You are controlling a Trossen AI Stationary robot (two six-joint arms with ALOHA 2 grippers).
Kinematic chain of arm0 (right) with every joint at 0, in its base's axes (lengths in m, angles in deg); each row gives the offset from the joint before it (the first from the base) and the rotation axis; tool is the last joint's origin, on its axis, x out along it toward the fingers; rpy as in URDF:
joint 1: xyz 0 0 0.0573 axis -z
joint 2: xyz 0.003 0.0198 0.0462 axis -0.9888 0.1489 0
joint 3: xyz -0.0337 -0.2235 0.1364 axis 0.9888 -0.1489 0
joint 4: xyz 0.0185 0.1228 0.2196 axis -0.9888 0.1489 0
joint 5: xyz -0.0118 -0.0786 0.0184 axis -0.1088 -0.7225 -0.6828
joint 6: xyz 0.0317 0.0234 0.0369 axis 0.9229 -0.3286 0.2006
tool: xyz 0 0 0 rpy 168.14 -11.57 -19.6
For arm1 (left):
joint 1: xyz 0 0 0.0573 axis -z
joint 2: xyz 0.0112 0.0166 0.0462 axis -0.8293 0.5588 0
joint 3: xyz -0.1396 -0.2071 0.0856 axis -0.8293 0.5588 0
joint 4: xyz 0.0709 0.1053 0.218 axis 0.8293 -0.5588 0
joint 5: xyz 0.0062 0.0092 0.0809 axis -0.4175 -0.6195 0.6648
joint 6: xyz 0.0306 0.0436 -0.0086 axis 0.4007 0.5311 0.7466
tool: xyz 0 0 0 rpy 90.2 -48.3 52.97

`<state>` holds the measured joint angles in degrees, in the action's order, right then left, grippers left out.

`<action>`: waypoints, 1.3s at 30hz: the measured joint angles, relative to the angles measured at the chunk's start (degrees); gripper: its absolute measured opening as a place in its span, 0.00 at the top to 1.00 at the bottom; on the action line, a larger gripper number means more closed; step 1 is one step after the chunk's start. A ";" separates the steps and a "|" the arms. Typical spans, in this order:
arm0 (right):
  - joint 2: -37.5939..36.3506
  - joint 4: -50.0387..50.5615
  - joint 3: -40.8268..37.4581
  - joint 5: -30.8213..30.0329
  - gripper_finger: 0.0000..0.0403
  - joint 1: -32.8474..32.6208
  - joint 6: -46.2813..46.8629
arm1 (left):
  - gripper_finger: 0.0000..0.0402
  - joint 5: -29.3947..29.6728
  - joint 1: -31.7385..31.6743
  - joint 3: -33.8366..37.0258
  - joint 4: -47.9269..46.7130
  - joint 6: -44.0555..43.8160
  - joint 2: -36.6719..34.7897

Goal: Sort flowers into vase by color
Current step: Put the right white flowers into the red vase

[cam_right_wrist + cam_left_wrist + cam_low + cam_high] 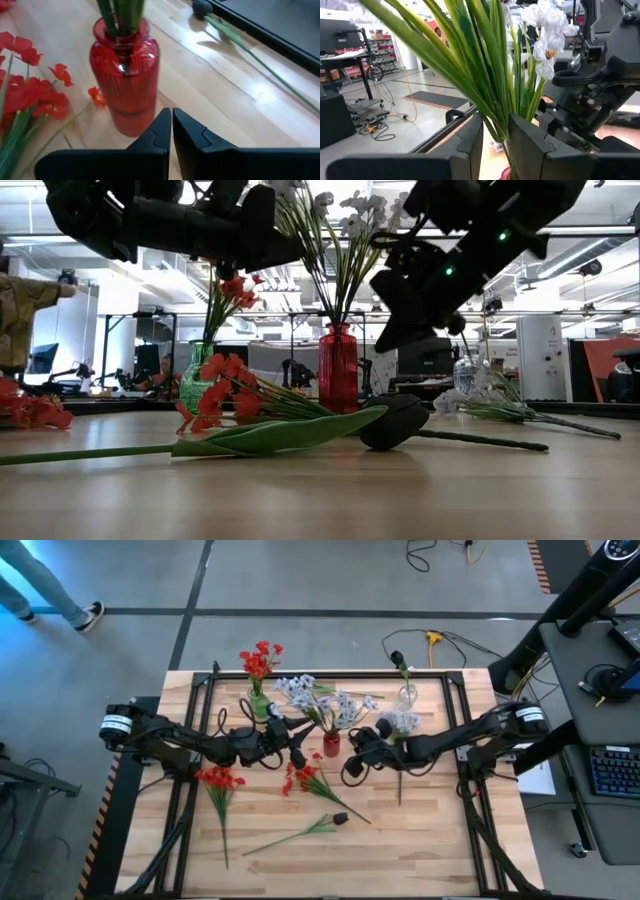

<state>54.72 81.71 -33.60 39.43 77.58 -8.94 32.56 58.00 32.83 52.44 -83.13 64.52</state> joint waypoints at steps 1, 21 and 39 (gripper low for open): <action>0.62 -1.00 0.00 0.03 0.98 0.00 0.00 | 0.81 -0.02 0.00 0.00 -0.41 0.41 0.00; 2.80 -4.52 0.00 0.13 0.98 -0.07 0.04 | 0.75 0.26 0.00 0.68 -4.90 -7.87 0.00; 2.78 -4.60 0.00 0.66 0.98 -0.11 -0.91 | 0.49 -3.64 -2.47 -0.79 -3.35 -4.01 0.00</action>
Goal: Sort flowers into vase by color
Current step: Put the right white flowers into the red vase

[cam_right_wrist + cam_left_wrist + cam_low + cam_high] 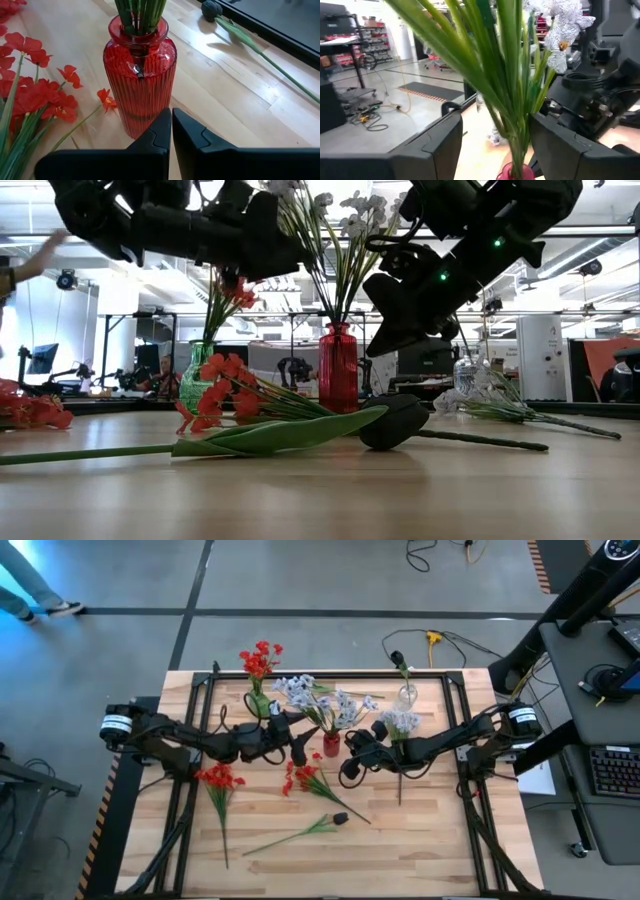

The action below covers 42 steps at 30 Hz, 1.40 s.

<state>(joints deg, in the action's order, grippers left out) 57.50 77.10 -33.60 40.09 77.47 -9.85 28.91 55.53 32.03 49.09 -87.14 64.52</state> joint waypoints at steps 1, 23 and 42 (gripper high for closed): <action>0.00 -0.04 0.00 0.02 0.98 0.00 -0.14 | 0.49 -1.29 -0.17 -0.13 0.04 0.00 0.00; 0.00 -0.38 0.02 1.27 0.98 0.02 -1.31 | 0.91 -3.87 -0.41 -3.67 0.04 -0.46 4.66; 0.00 -0.53 0.02 1.44 0.98 0.04 -1.37 | 0.95 -3.81 -0.48 -3.87 -0.43 -1.29 8.31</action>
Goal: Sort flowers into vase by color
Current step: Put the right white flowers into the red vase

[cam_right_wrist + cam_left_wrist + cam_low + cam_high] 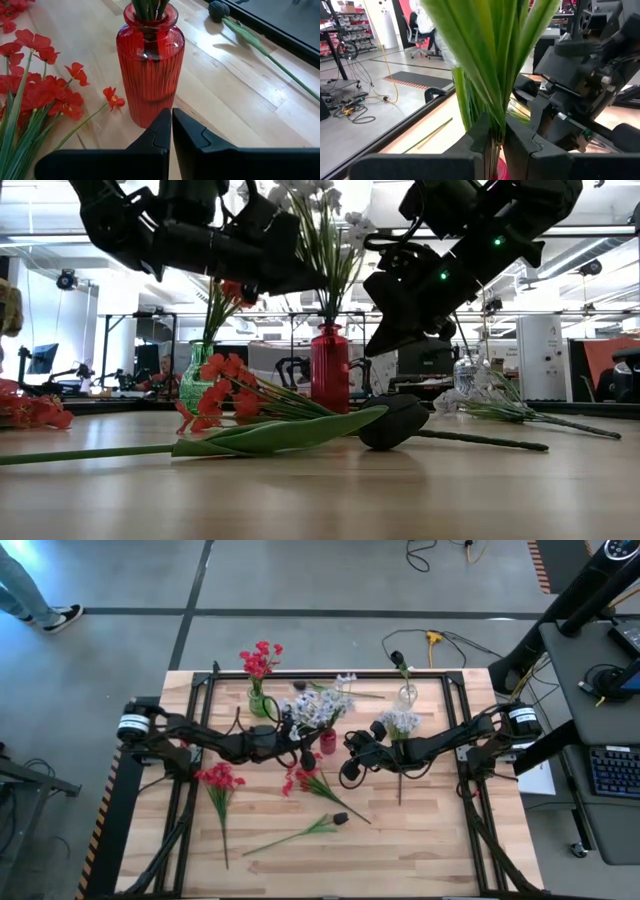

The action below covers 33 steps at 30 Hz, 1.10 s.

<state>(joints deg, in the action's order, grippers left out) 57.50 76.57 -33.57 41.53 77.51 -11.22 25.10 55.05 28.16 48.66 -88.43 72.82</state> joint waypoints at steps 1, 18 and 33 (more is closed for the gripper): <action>0.00 0.00 0.00 0.00 0.98 -0.02 0.00 | 0.95 0.01 0.00 -0.07 -0.01 0.00 0.34; 0.00 0.01 0.00 0.00 0.98 -0.02 0.00 | 0.95 1.43 0.00 -1.17 0.98 0.42 4.33; 0.00 0.06 0.00 0.00 0.98 -0.02 -0.01 | 0.70 1.95 0.04 -1.00 0.62 1.31 4.31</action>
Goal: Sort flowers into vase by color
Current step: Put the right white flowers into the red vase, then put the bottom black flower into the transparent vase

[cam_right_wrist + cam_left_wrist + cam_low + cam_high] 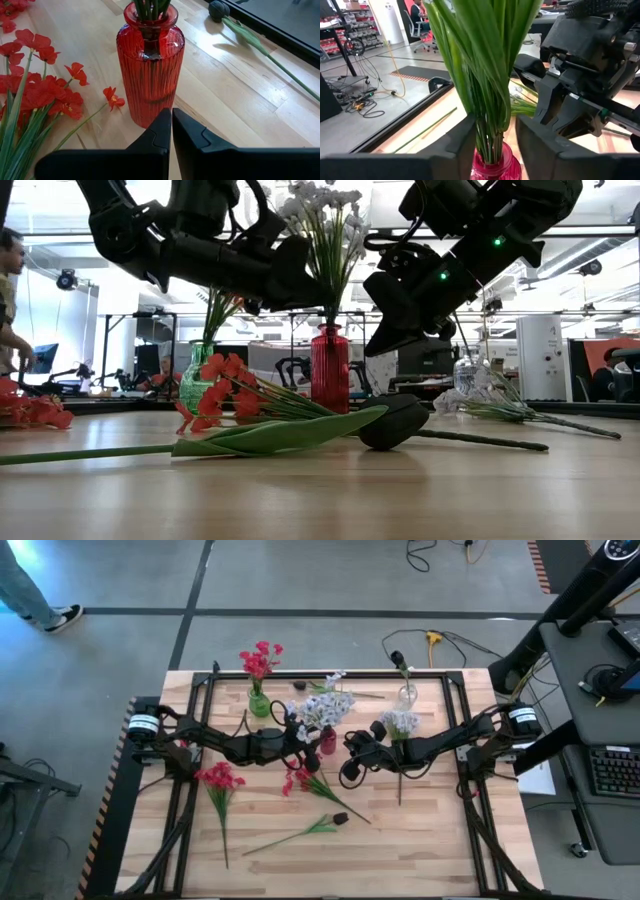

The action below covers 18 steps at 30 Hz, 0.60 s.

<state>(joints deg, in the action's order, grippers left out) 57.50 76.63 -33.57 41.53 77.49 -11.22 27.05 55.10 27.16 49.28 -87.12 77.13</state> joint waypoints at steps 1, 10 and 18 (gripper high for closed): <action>0.00 0.12 0.00 0.00 0.98 0.00 -0.02 | 0.67 0.00 0.08 0.00 -0.02 0.04 0.00; -1.74 1.94 0.00 0.01 0.98 -0.02 0.21 | 0.50 -0.02 0.71 0.00 -3.40 0.19 -1.41; -6.58 9.25 0.04 0.07 0.98 -0.02 3.97 | 0.48 -0.04 1.14 0.04 -13.47 -0.04 -5.91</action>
<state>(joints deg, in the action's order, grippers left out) 50.92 85.88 -33.53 41.60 77.47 -7.26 27.01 56.23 27.21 35.81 -87.16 71.21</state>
